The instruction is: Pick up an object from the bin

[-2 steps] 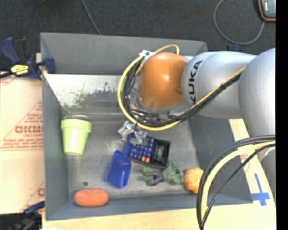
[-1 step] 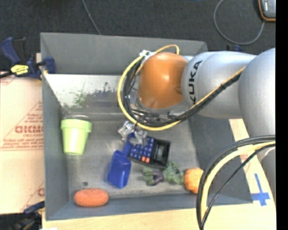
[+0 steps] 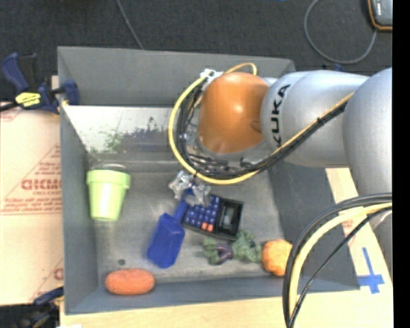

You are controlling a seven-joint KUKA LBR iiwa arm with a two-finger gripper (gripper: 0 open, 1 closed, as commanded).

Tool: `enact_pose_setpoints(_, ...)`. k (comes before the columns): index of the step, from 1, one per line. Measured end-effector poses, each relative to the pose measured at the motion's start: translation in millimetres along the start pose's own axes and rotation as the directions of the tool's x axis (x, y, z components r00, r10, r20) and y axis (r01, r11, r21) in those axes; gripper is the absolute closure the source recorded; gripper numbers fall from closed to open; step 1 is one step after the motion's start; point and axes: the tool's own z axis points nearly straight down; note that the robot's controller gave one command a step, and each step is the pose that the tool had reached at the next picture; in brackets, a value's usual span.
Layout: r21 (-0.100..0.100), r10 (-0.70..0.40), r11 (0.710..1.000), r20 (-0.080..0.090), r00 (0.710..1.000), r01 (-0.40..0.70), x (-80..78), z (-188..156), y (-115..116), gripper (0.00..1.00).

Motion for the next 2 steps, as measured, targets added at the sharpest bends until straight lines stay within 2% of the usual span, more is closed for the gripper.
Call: enact_pose_setpoints(2, -0.005, 0.004, 1.0, -0.004, 1.0, -0.004, 1.1, -39.5, 0.4, 1.0)
